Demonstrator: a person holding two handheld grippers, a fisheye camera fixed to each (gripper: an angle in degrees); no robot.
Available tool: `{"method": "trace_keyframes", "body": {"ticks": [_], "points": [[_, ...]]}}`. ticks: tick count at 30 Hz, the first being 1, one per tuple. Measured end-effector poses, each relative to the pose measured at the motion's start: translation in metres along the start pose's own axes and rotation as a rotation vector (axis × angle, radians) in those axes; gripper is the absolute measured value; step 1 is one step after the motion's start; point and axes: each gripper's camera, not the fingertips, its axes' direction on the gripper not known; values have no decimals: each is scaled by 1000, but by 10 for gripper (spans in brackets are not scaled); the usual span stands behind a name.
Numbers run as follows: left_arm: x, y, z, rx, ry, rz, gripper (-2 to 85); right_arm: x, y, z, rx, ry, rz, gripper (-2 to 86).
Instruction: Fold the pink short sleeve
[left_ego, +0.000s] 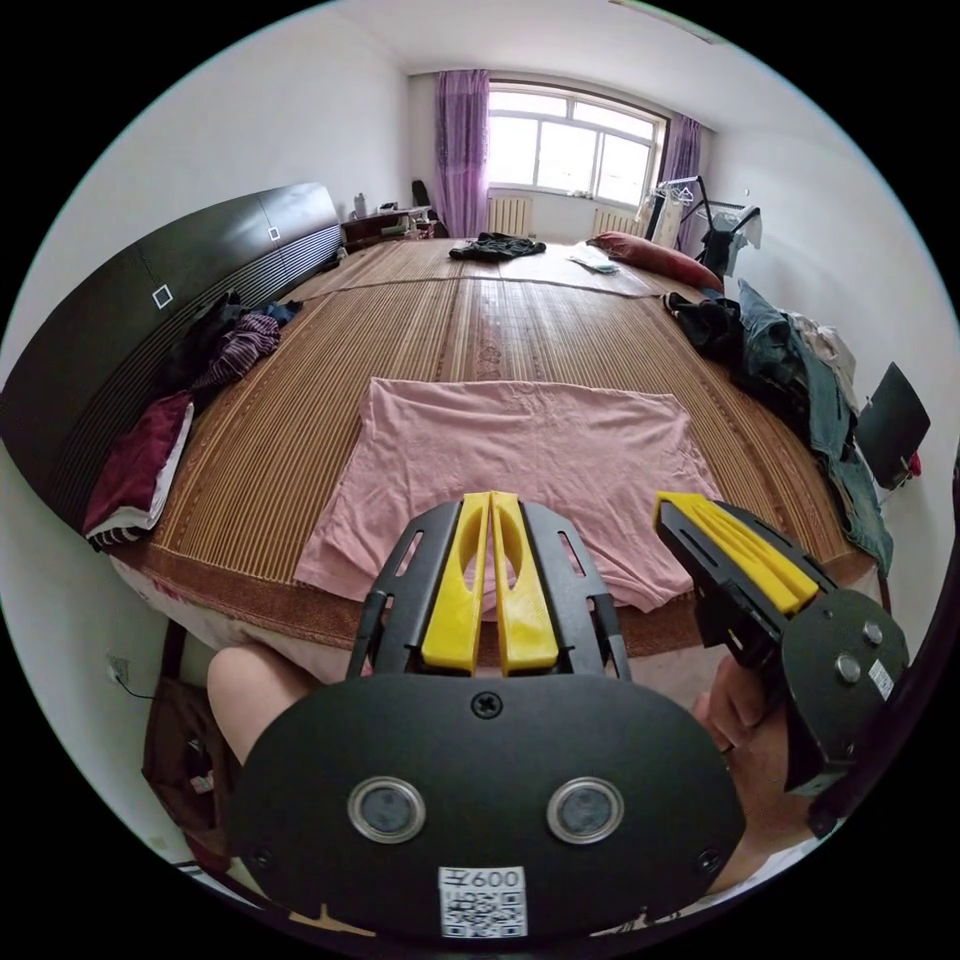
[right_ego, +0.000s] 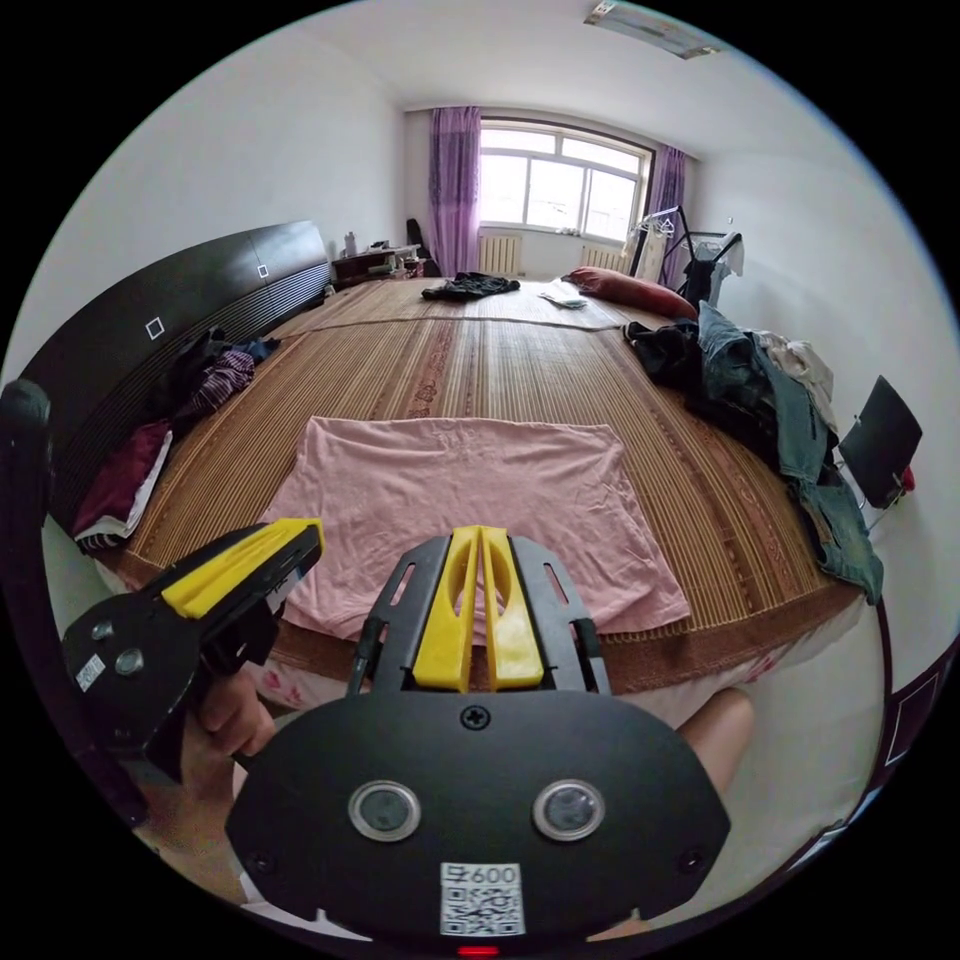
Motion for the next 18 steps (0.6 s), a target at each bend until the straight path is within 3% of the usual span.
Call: {"method": "trace_keyframes", "body": {"ticks": [18], "points": [[-61, -35, -38, -17, 9, -2, 4, 30, -42, -64, -37, 6, 39, -8]]}}
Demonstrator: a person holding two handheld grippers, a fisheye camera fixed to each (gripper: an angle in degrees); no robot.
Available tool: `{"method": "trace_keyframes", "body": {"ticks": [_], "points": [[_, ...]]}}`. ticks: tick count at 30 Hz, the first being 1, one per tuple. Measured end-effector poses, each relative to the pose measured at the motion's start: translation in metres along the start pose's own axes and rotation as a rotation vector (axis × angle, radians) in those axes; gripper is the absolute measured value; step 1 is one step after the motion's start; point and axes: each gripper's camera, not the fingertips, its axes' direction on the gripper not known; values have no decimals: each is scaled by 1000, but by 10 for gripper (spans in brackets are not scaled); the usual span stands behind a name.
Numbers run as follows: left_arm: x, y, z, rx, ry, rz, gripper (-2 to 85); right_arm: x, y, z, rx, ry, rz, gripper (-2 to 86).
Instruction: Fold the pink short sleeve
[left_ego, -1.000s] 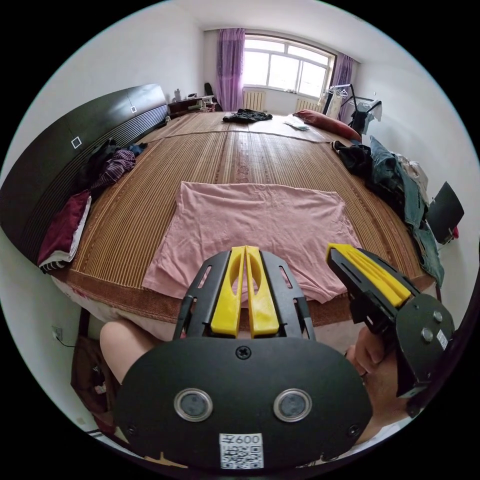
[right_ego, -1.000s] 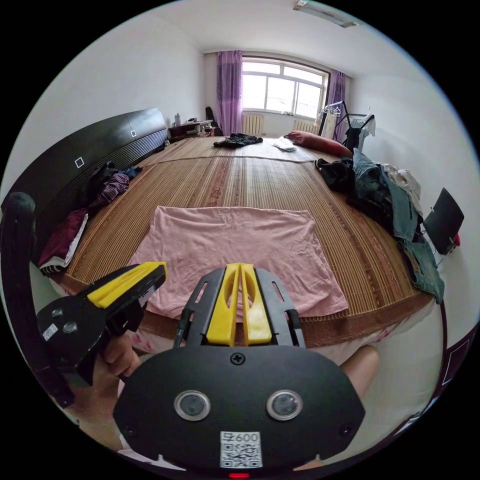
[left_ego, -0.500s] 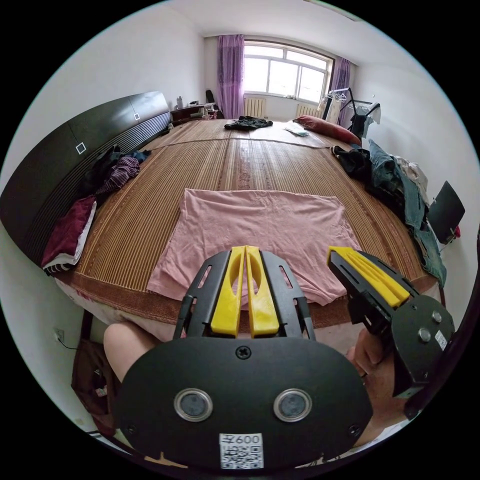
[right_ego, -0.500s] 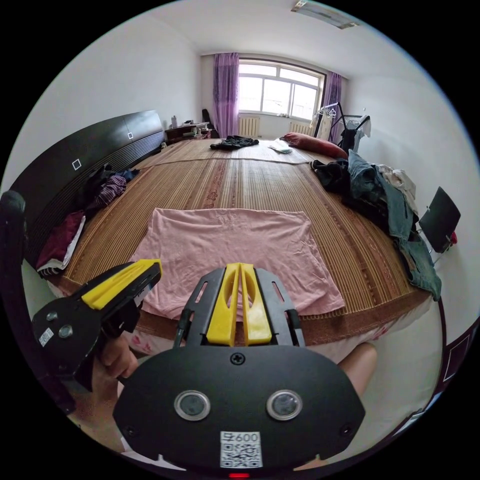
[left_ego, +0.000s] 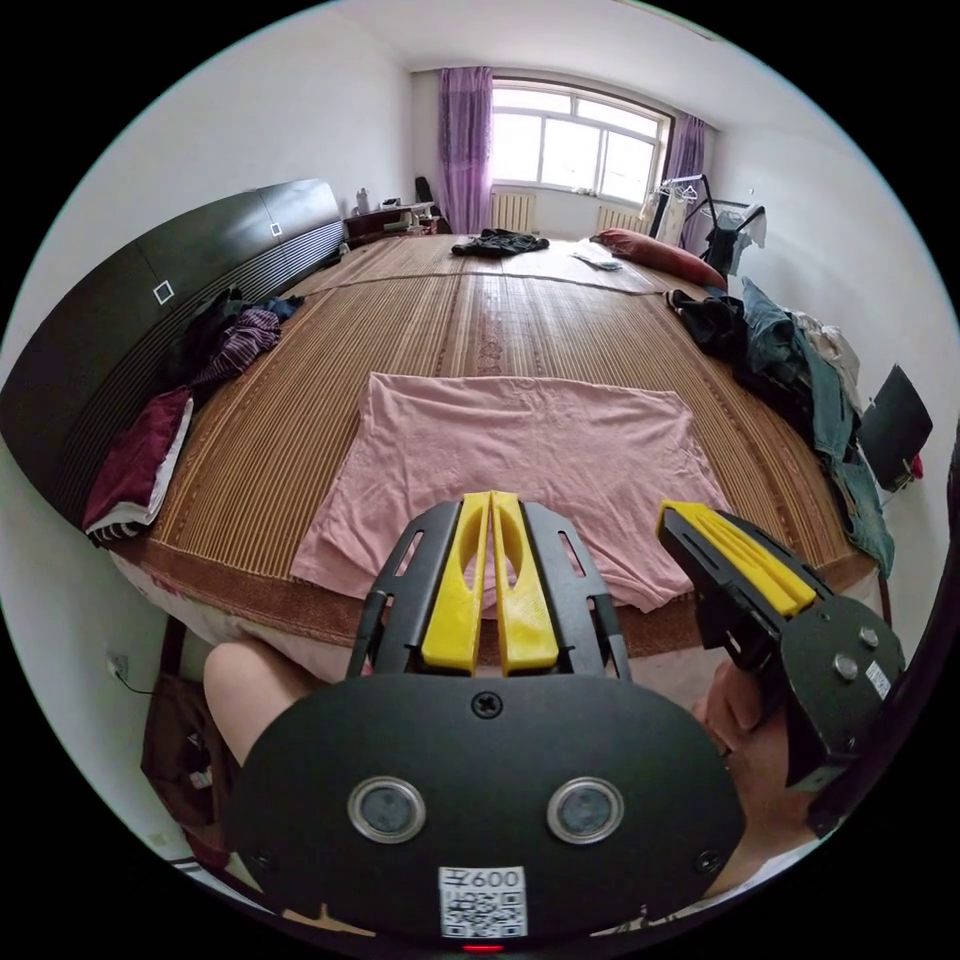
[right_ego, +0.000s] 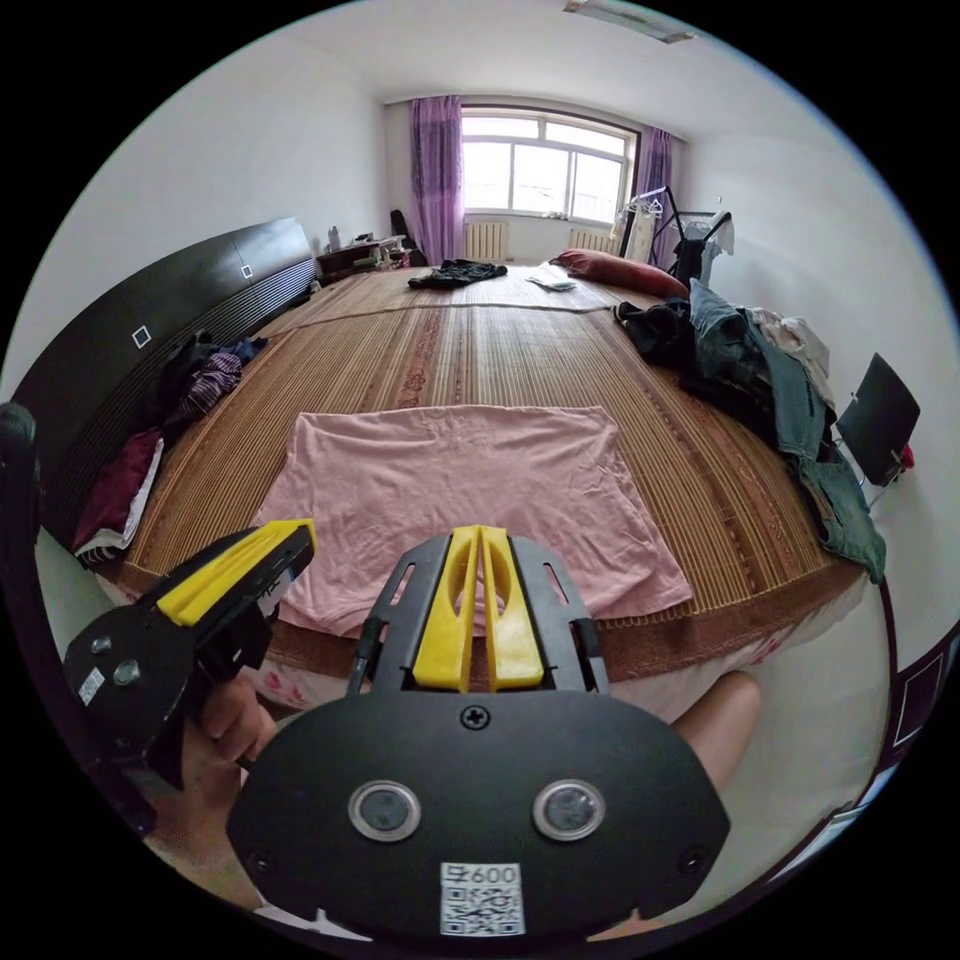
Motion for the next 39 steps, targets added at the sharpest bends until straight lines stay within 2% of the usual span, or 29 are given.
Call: {"method": "trace_keyframes", "body": {"ticks": [21, 28, 32, 39], "points": [[-117, -69, -56, -23, -9, 19, 6, 83, -17, -126, -17, 2, -13, -8], [-169, -90, -75, -49, 12, 21, 6, 117, -1, -184, -46, 20, -20, -8], [-199, -100, -88, -47, -36, 28, 7, 133, 16, -220, -68, 38, -25, -9], [-246, -109, -103, -56, 13, 55, 8, 148, 54, -291, -68, -30, -82, -8]]}}
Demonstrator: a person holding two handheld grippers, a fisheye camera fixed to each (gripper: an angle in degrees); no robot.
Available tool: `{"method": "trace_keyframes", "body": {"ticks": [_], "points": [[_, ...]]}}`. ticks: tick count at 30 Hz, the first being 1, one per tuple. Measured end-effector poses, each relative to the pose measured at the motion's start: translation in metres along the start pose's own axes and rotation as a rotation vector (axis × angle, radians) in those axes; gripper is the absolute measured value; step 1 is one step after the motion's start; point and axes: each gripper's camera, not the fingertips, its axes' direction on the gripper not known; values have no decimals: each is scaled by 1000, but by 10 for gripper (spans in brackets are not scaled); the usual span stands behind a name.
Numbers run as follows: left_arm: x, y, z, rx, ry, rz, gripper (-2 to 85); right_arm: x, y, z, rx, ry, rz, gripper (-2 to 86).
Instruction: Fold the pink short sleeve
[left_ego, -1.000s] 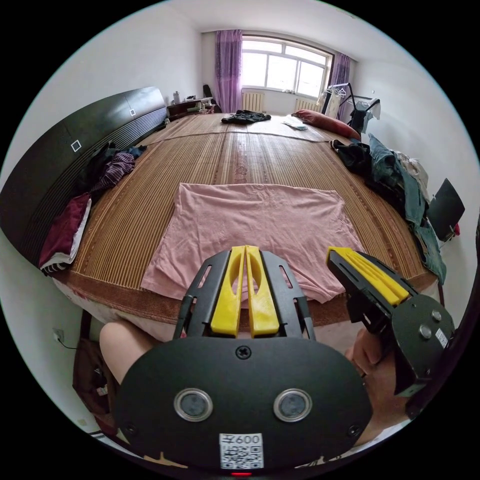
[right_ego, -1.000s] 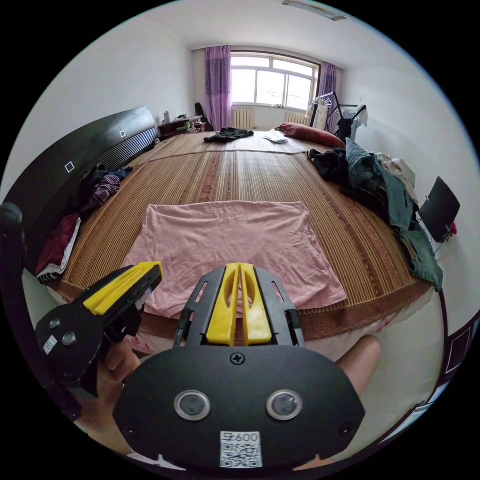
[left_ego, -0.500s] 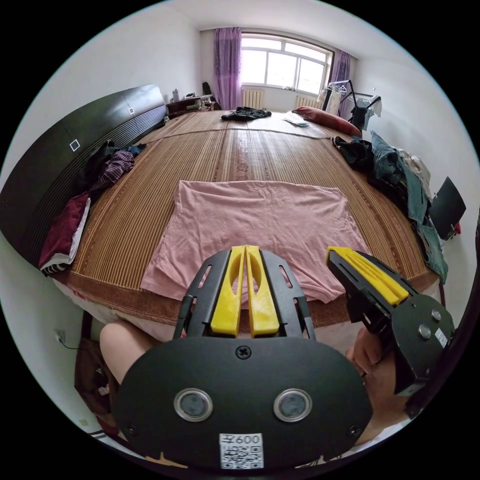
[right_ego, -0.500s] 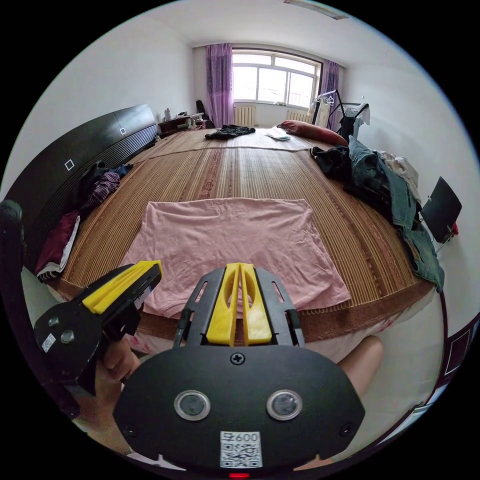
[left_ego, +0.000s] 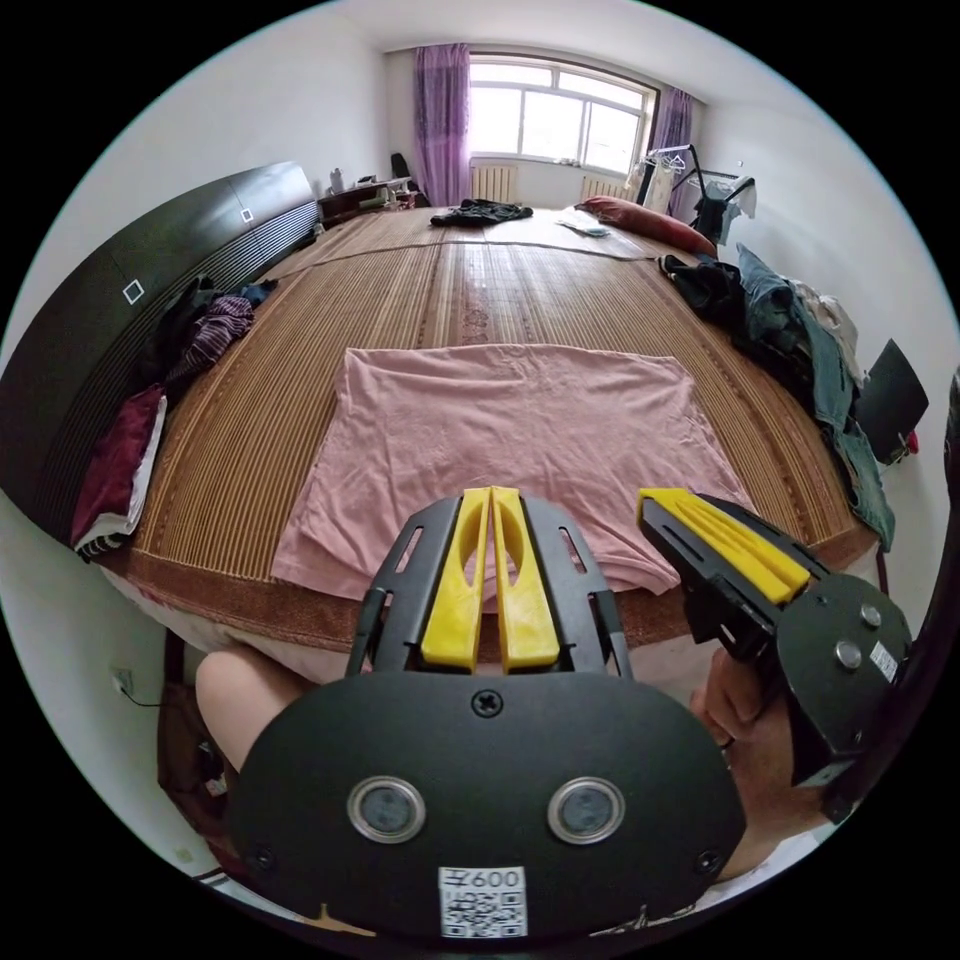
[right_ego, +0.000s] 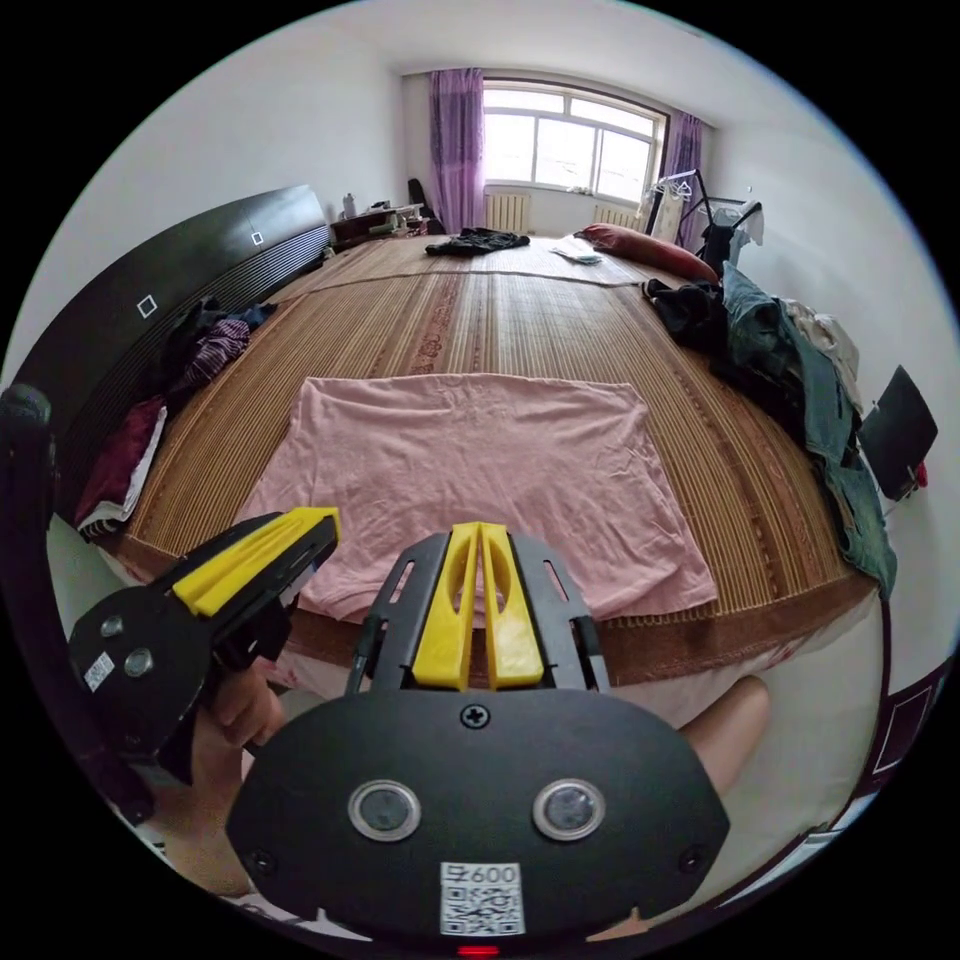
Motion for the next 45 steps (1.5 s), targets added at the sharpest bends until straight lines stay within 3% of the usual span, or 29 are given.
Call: {"method": "trace_keyframes", "body": {"ticks": [4, 7, 11, 14, 17, 21, 25, 45], "points": [[-26, -20, -8, 36, -129, 110, 8, -3, 17, -45, 57, 58, -190, -8], [-43, -44, -8, 89, -374, 317, 8, -21, 36, -61, 125, 367, -520, -8], [-64, -50, 38, 371, -677, 751, 8, -24, 89, -31, 411, 773, -897, -8], [-78, -31, 91, 485, -750, 1108, 7, -18, 141, 10, 454, 796, -1288, -8], [-94, -3, 133, 584, -809, 1390, 7, -8, 189, 31, 503, 798, -1540, -8], [-121, 10, 149, 697, -922, 1398, 7, 7, 242, 28, 683, 959, -1561, -8], [-153, 7, 134, 673, -1036, 1427, 7, 28, 262, -24, 637, 976, -1511, -8], [-308, -34, 37, 666, -1040, 1443, 9, 155, 301, -247, 618, 977, -1537, -8]]}}
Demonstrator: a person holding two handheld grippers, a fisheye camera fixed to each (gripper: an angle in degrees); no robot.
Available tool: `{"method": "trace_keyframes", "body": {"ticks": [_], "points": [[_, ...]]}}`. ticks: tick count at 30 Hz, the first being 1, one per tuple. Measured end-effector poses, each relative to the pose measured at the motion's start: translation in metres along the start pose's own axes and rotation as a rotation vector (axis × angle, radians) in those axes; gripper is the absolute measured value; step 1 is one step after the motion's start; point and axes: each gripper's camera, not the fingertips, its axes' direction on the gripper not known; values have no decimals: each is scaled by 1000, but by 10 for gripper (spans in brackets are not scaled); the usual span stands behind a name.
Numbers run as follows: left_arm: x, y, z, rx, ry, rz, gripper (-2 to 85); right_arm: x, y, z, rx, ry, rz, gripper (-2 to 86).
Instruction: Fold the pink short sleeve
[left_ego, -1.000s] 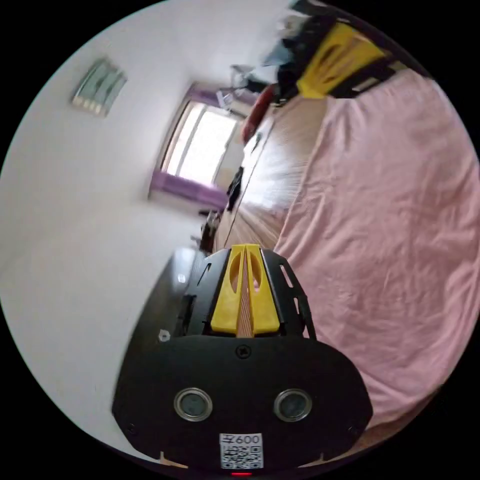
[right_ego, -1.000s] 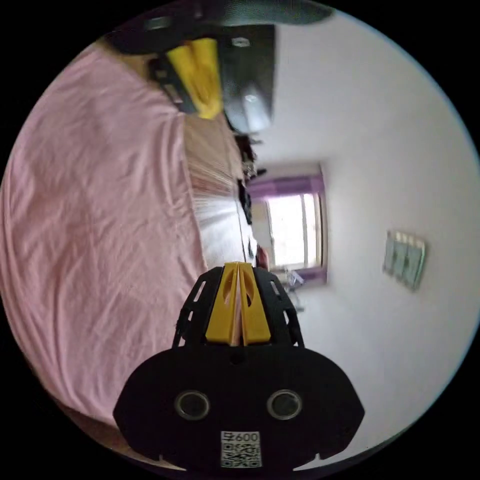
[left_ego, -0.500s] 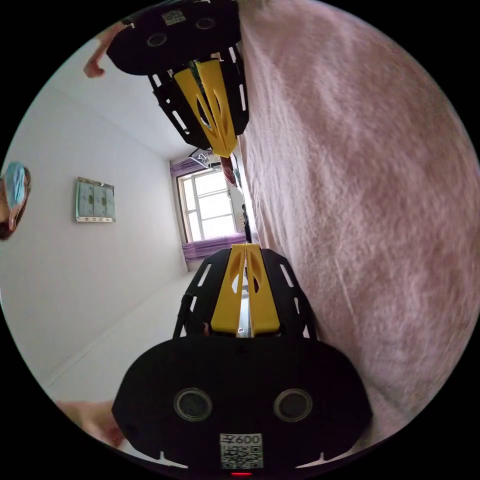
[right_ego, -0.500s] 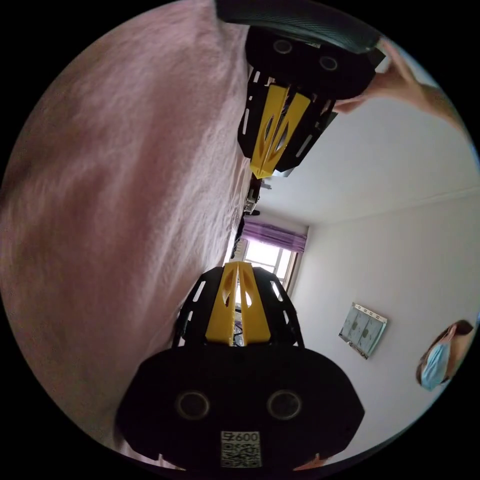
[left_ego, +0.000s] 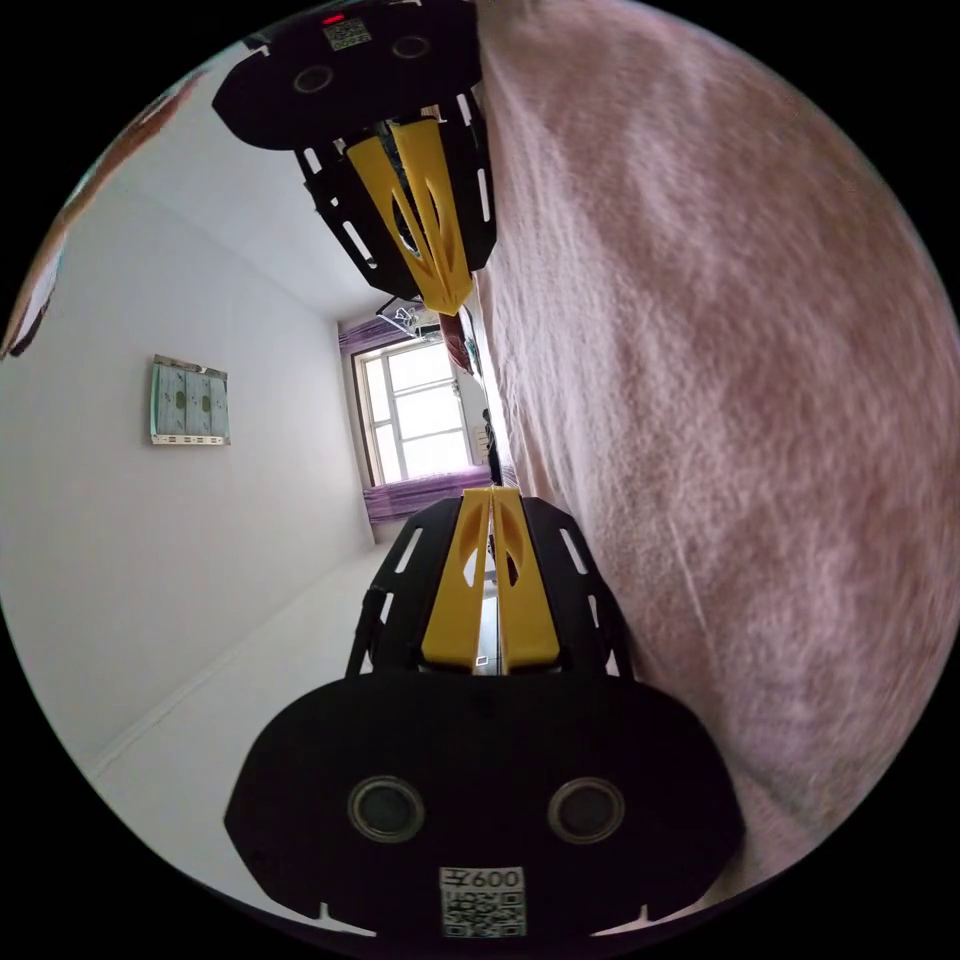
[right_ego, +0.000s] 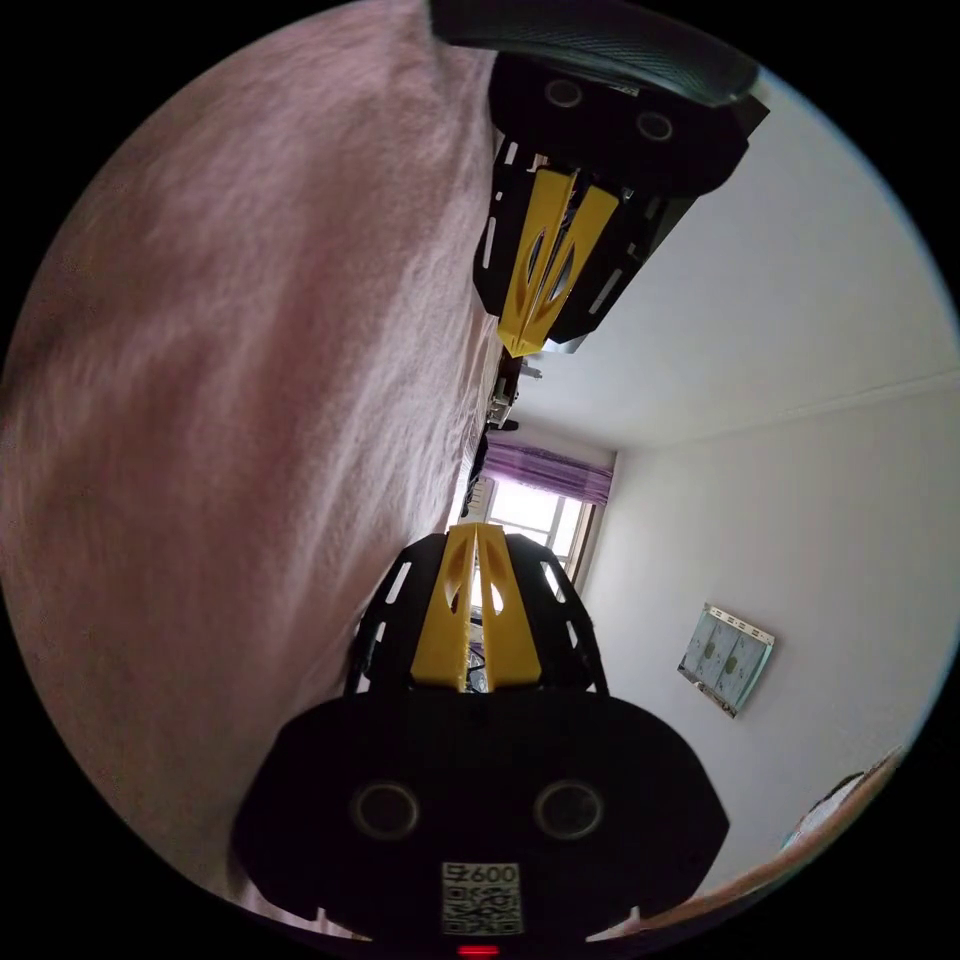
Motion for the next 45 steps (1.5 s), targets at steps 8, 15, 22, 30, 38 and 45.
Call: {"method": "trace_keyframes", "body": {"ticks": [8, 15, 22, 30, 38, 45], "points": [[-37, 54, 10, 0, -1, 2, 9, 64, 66, -22, -1, 2, -4, -8], [-67, 87, 17, -1, -3, 3, 9, 115, 108, -29, -1, 5, -6, -8], [-98, 113, 23, -1, -3, 4, 9, 169, 145, -28, -2, 6, -9, -8], [-130, 132, 28, -2, -4, 4, 9, 224, 173, -20, -2, 8, -10, -8], [-161, 142, 32, -2, -4, 3, 8, 278, 192, -6, -3, 10, -11, -8], [-182, 145, 33, -3, -4, 3, 8, 314, 199, 6, -3, 12, -11, -8]]}}
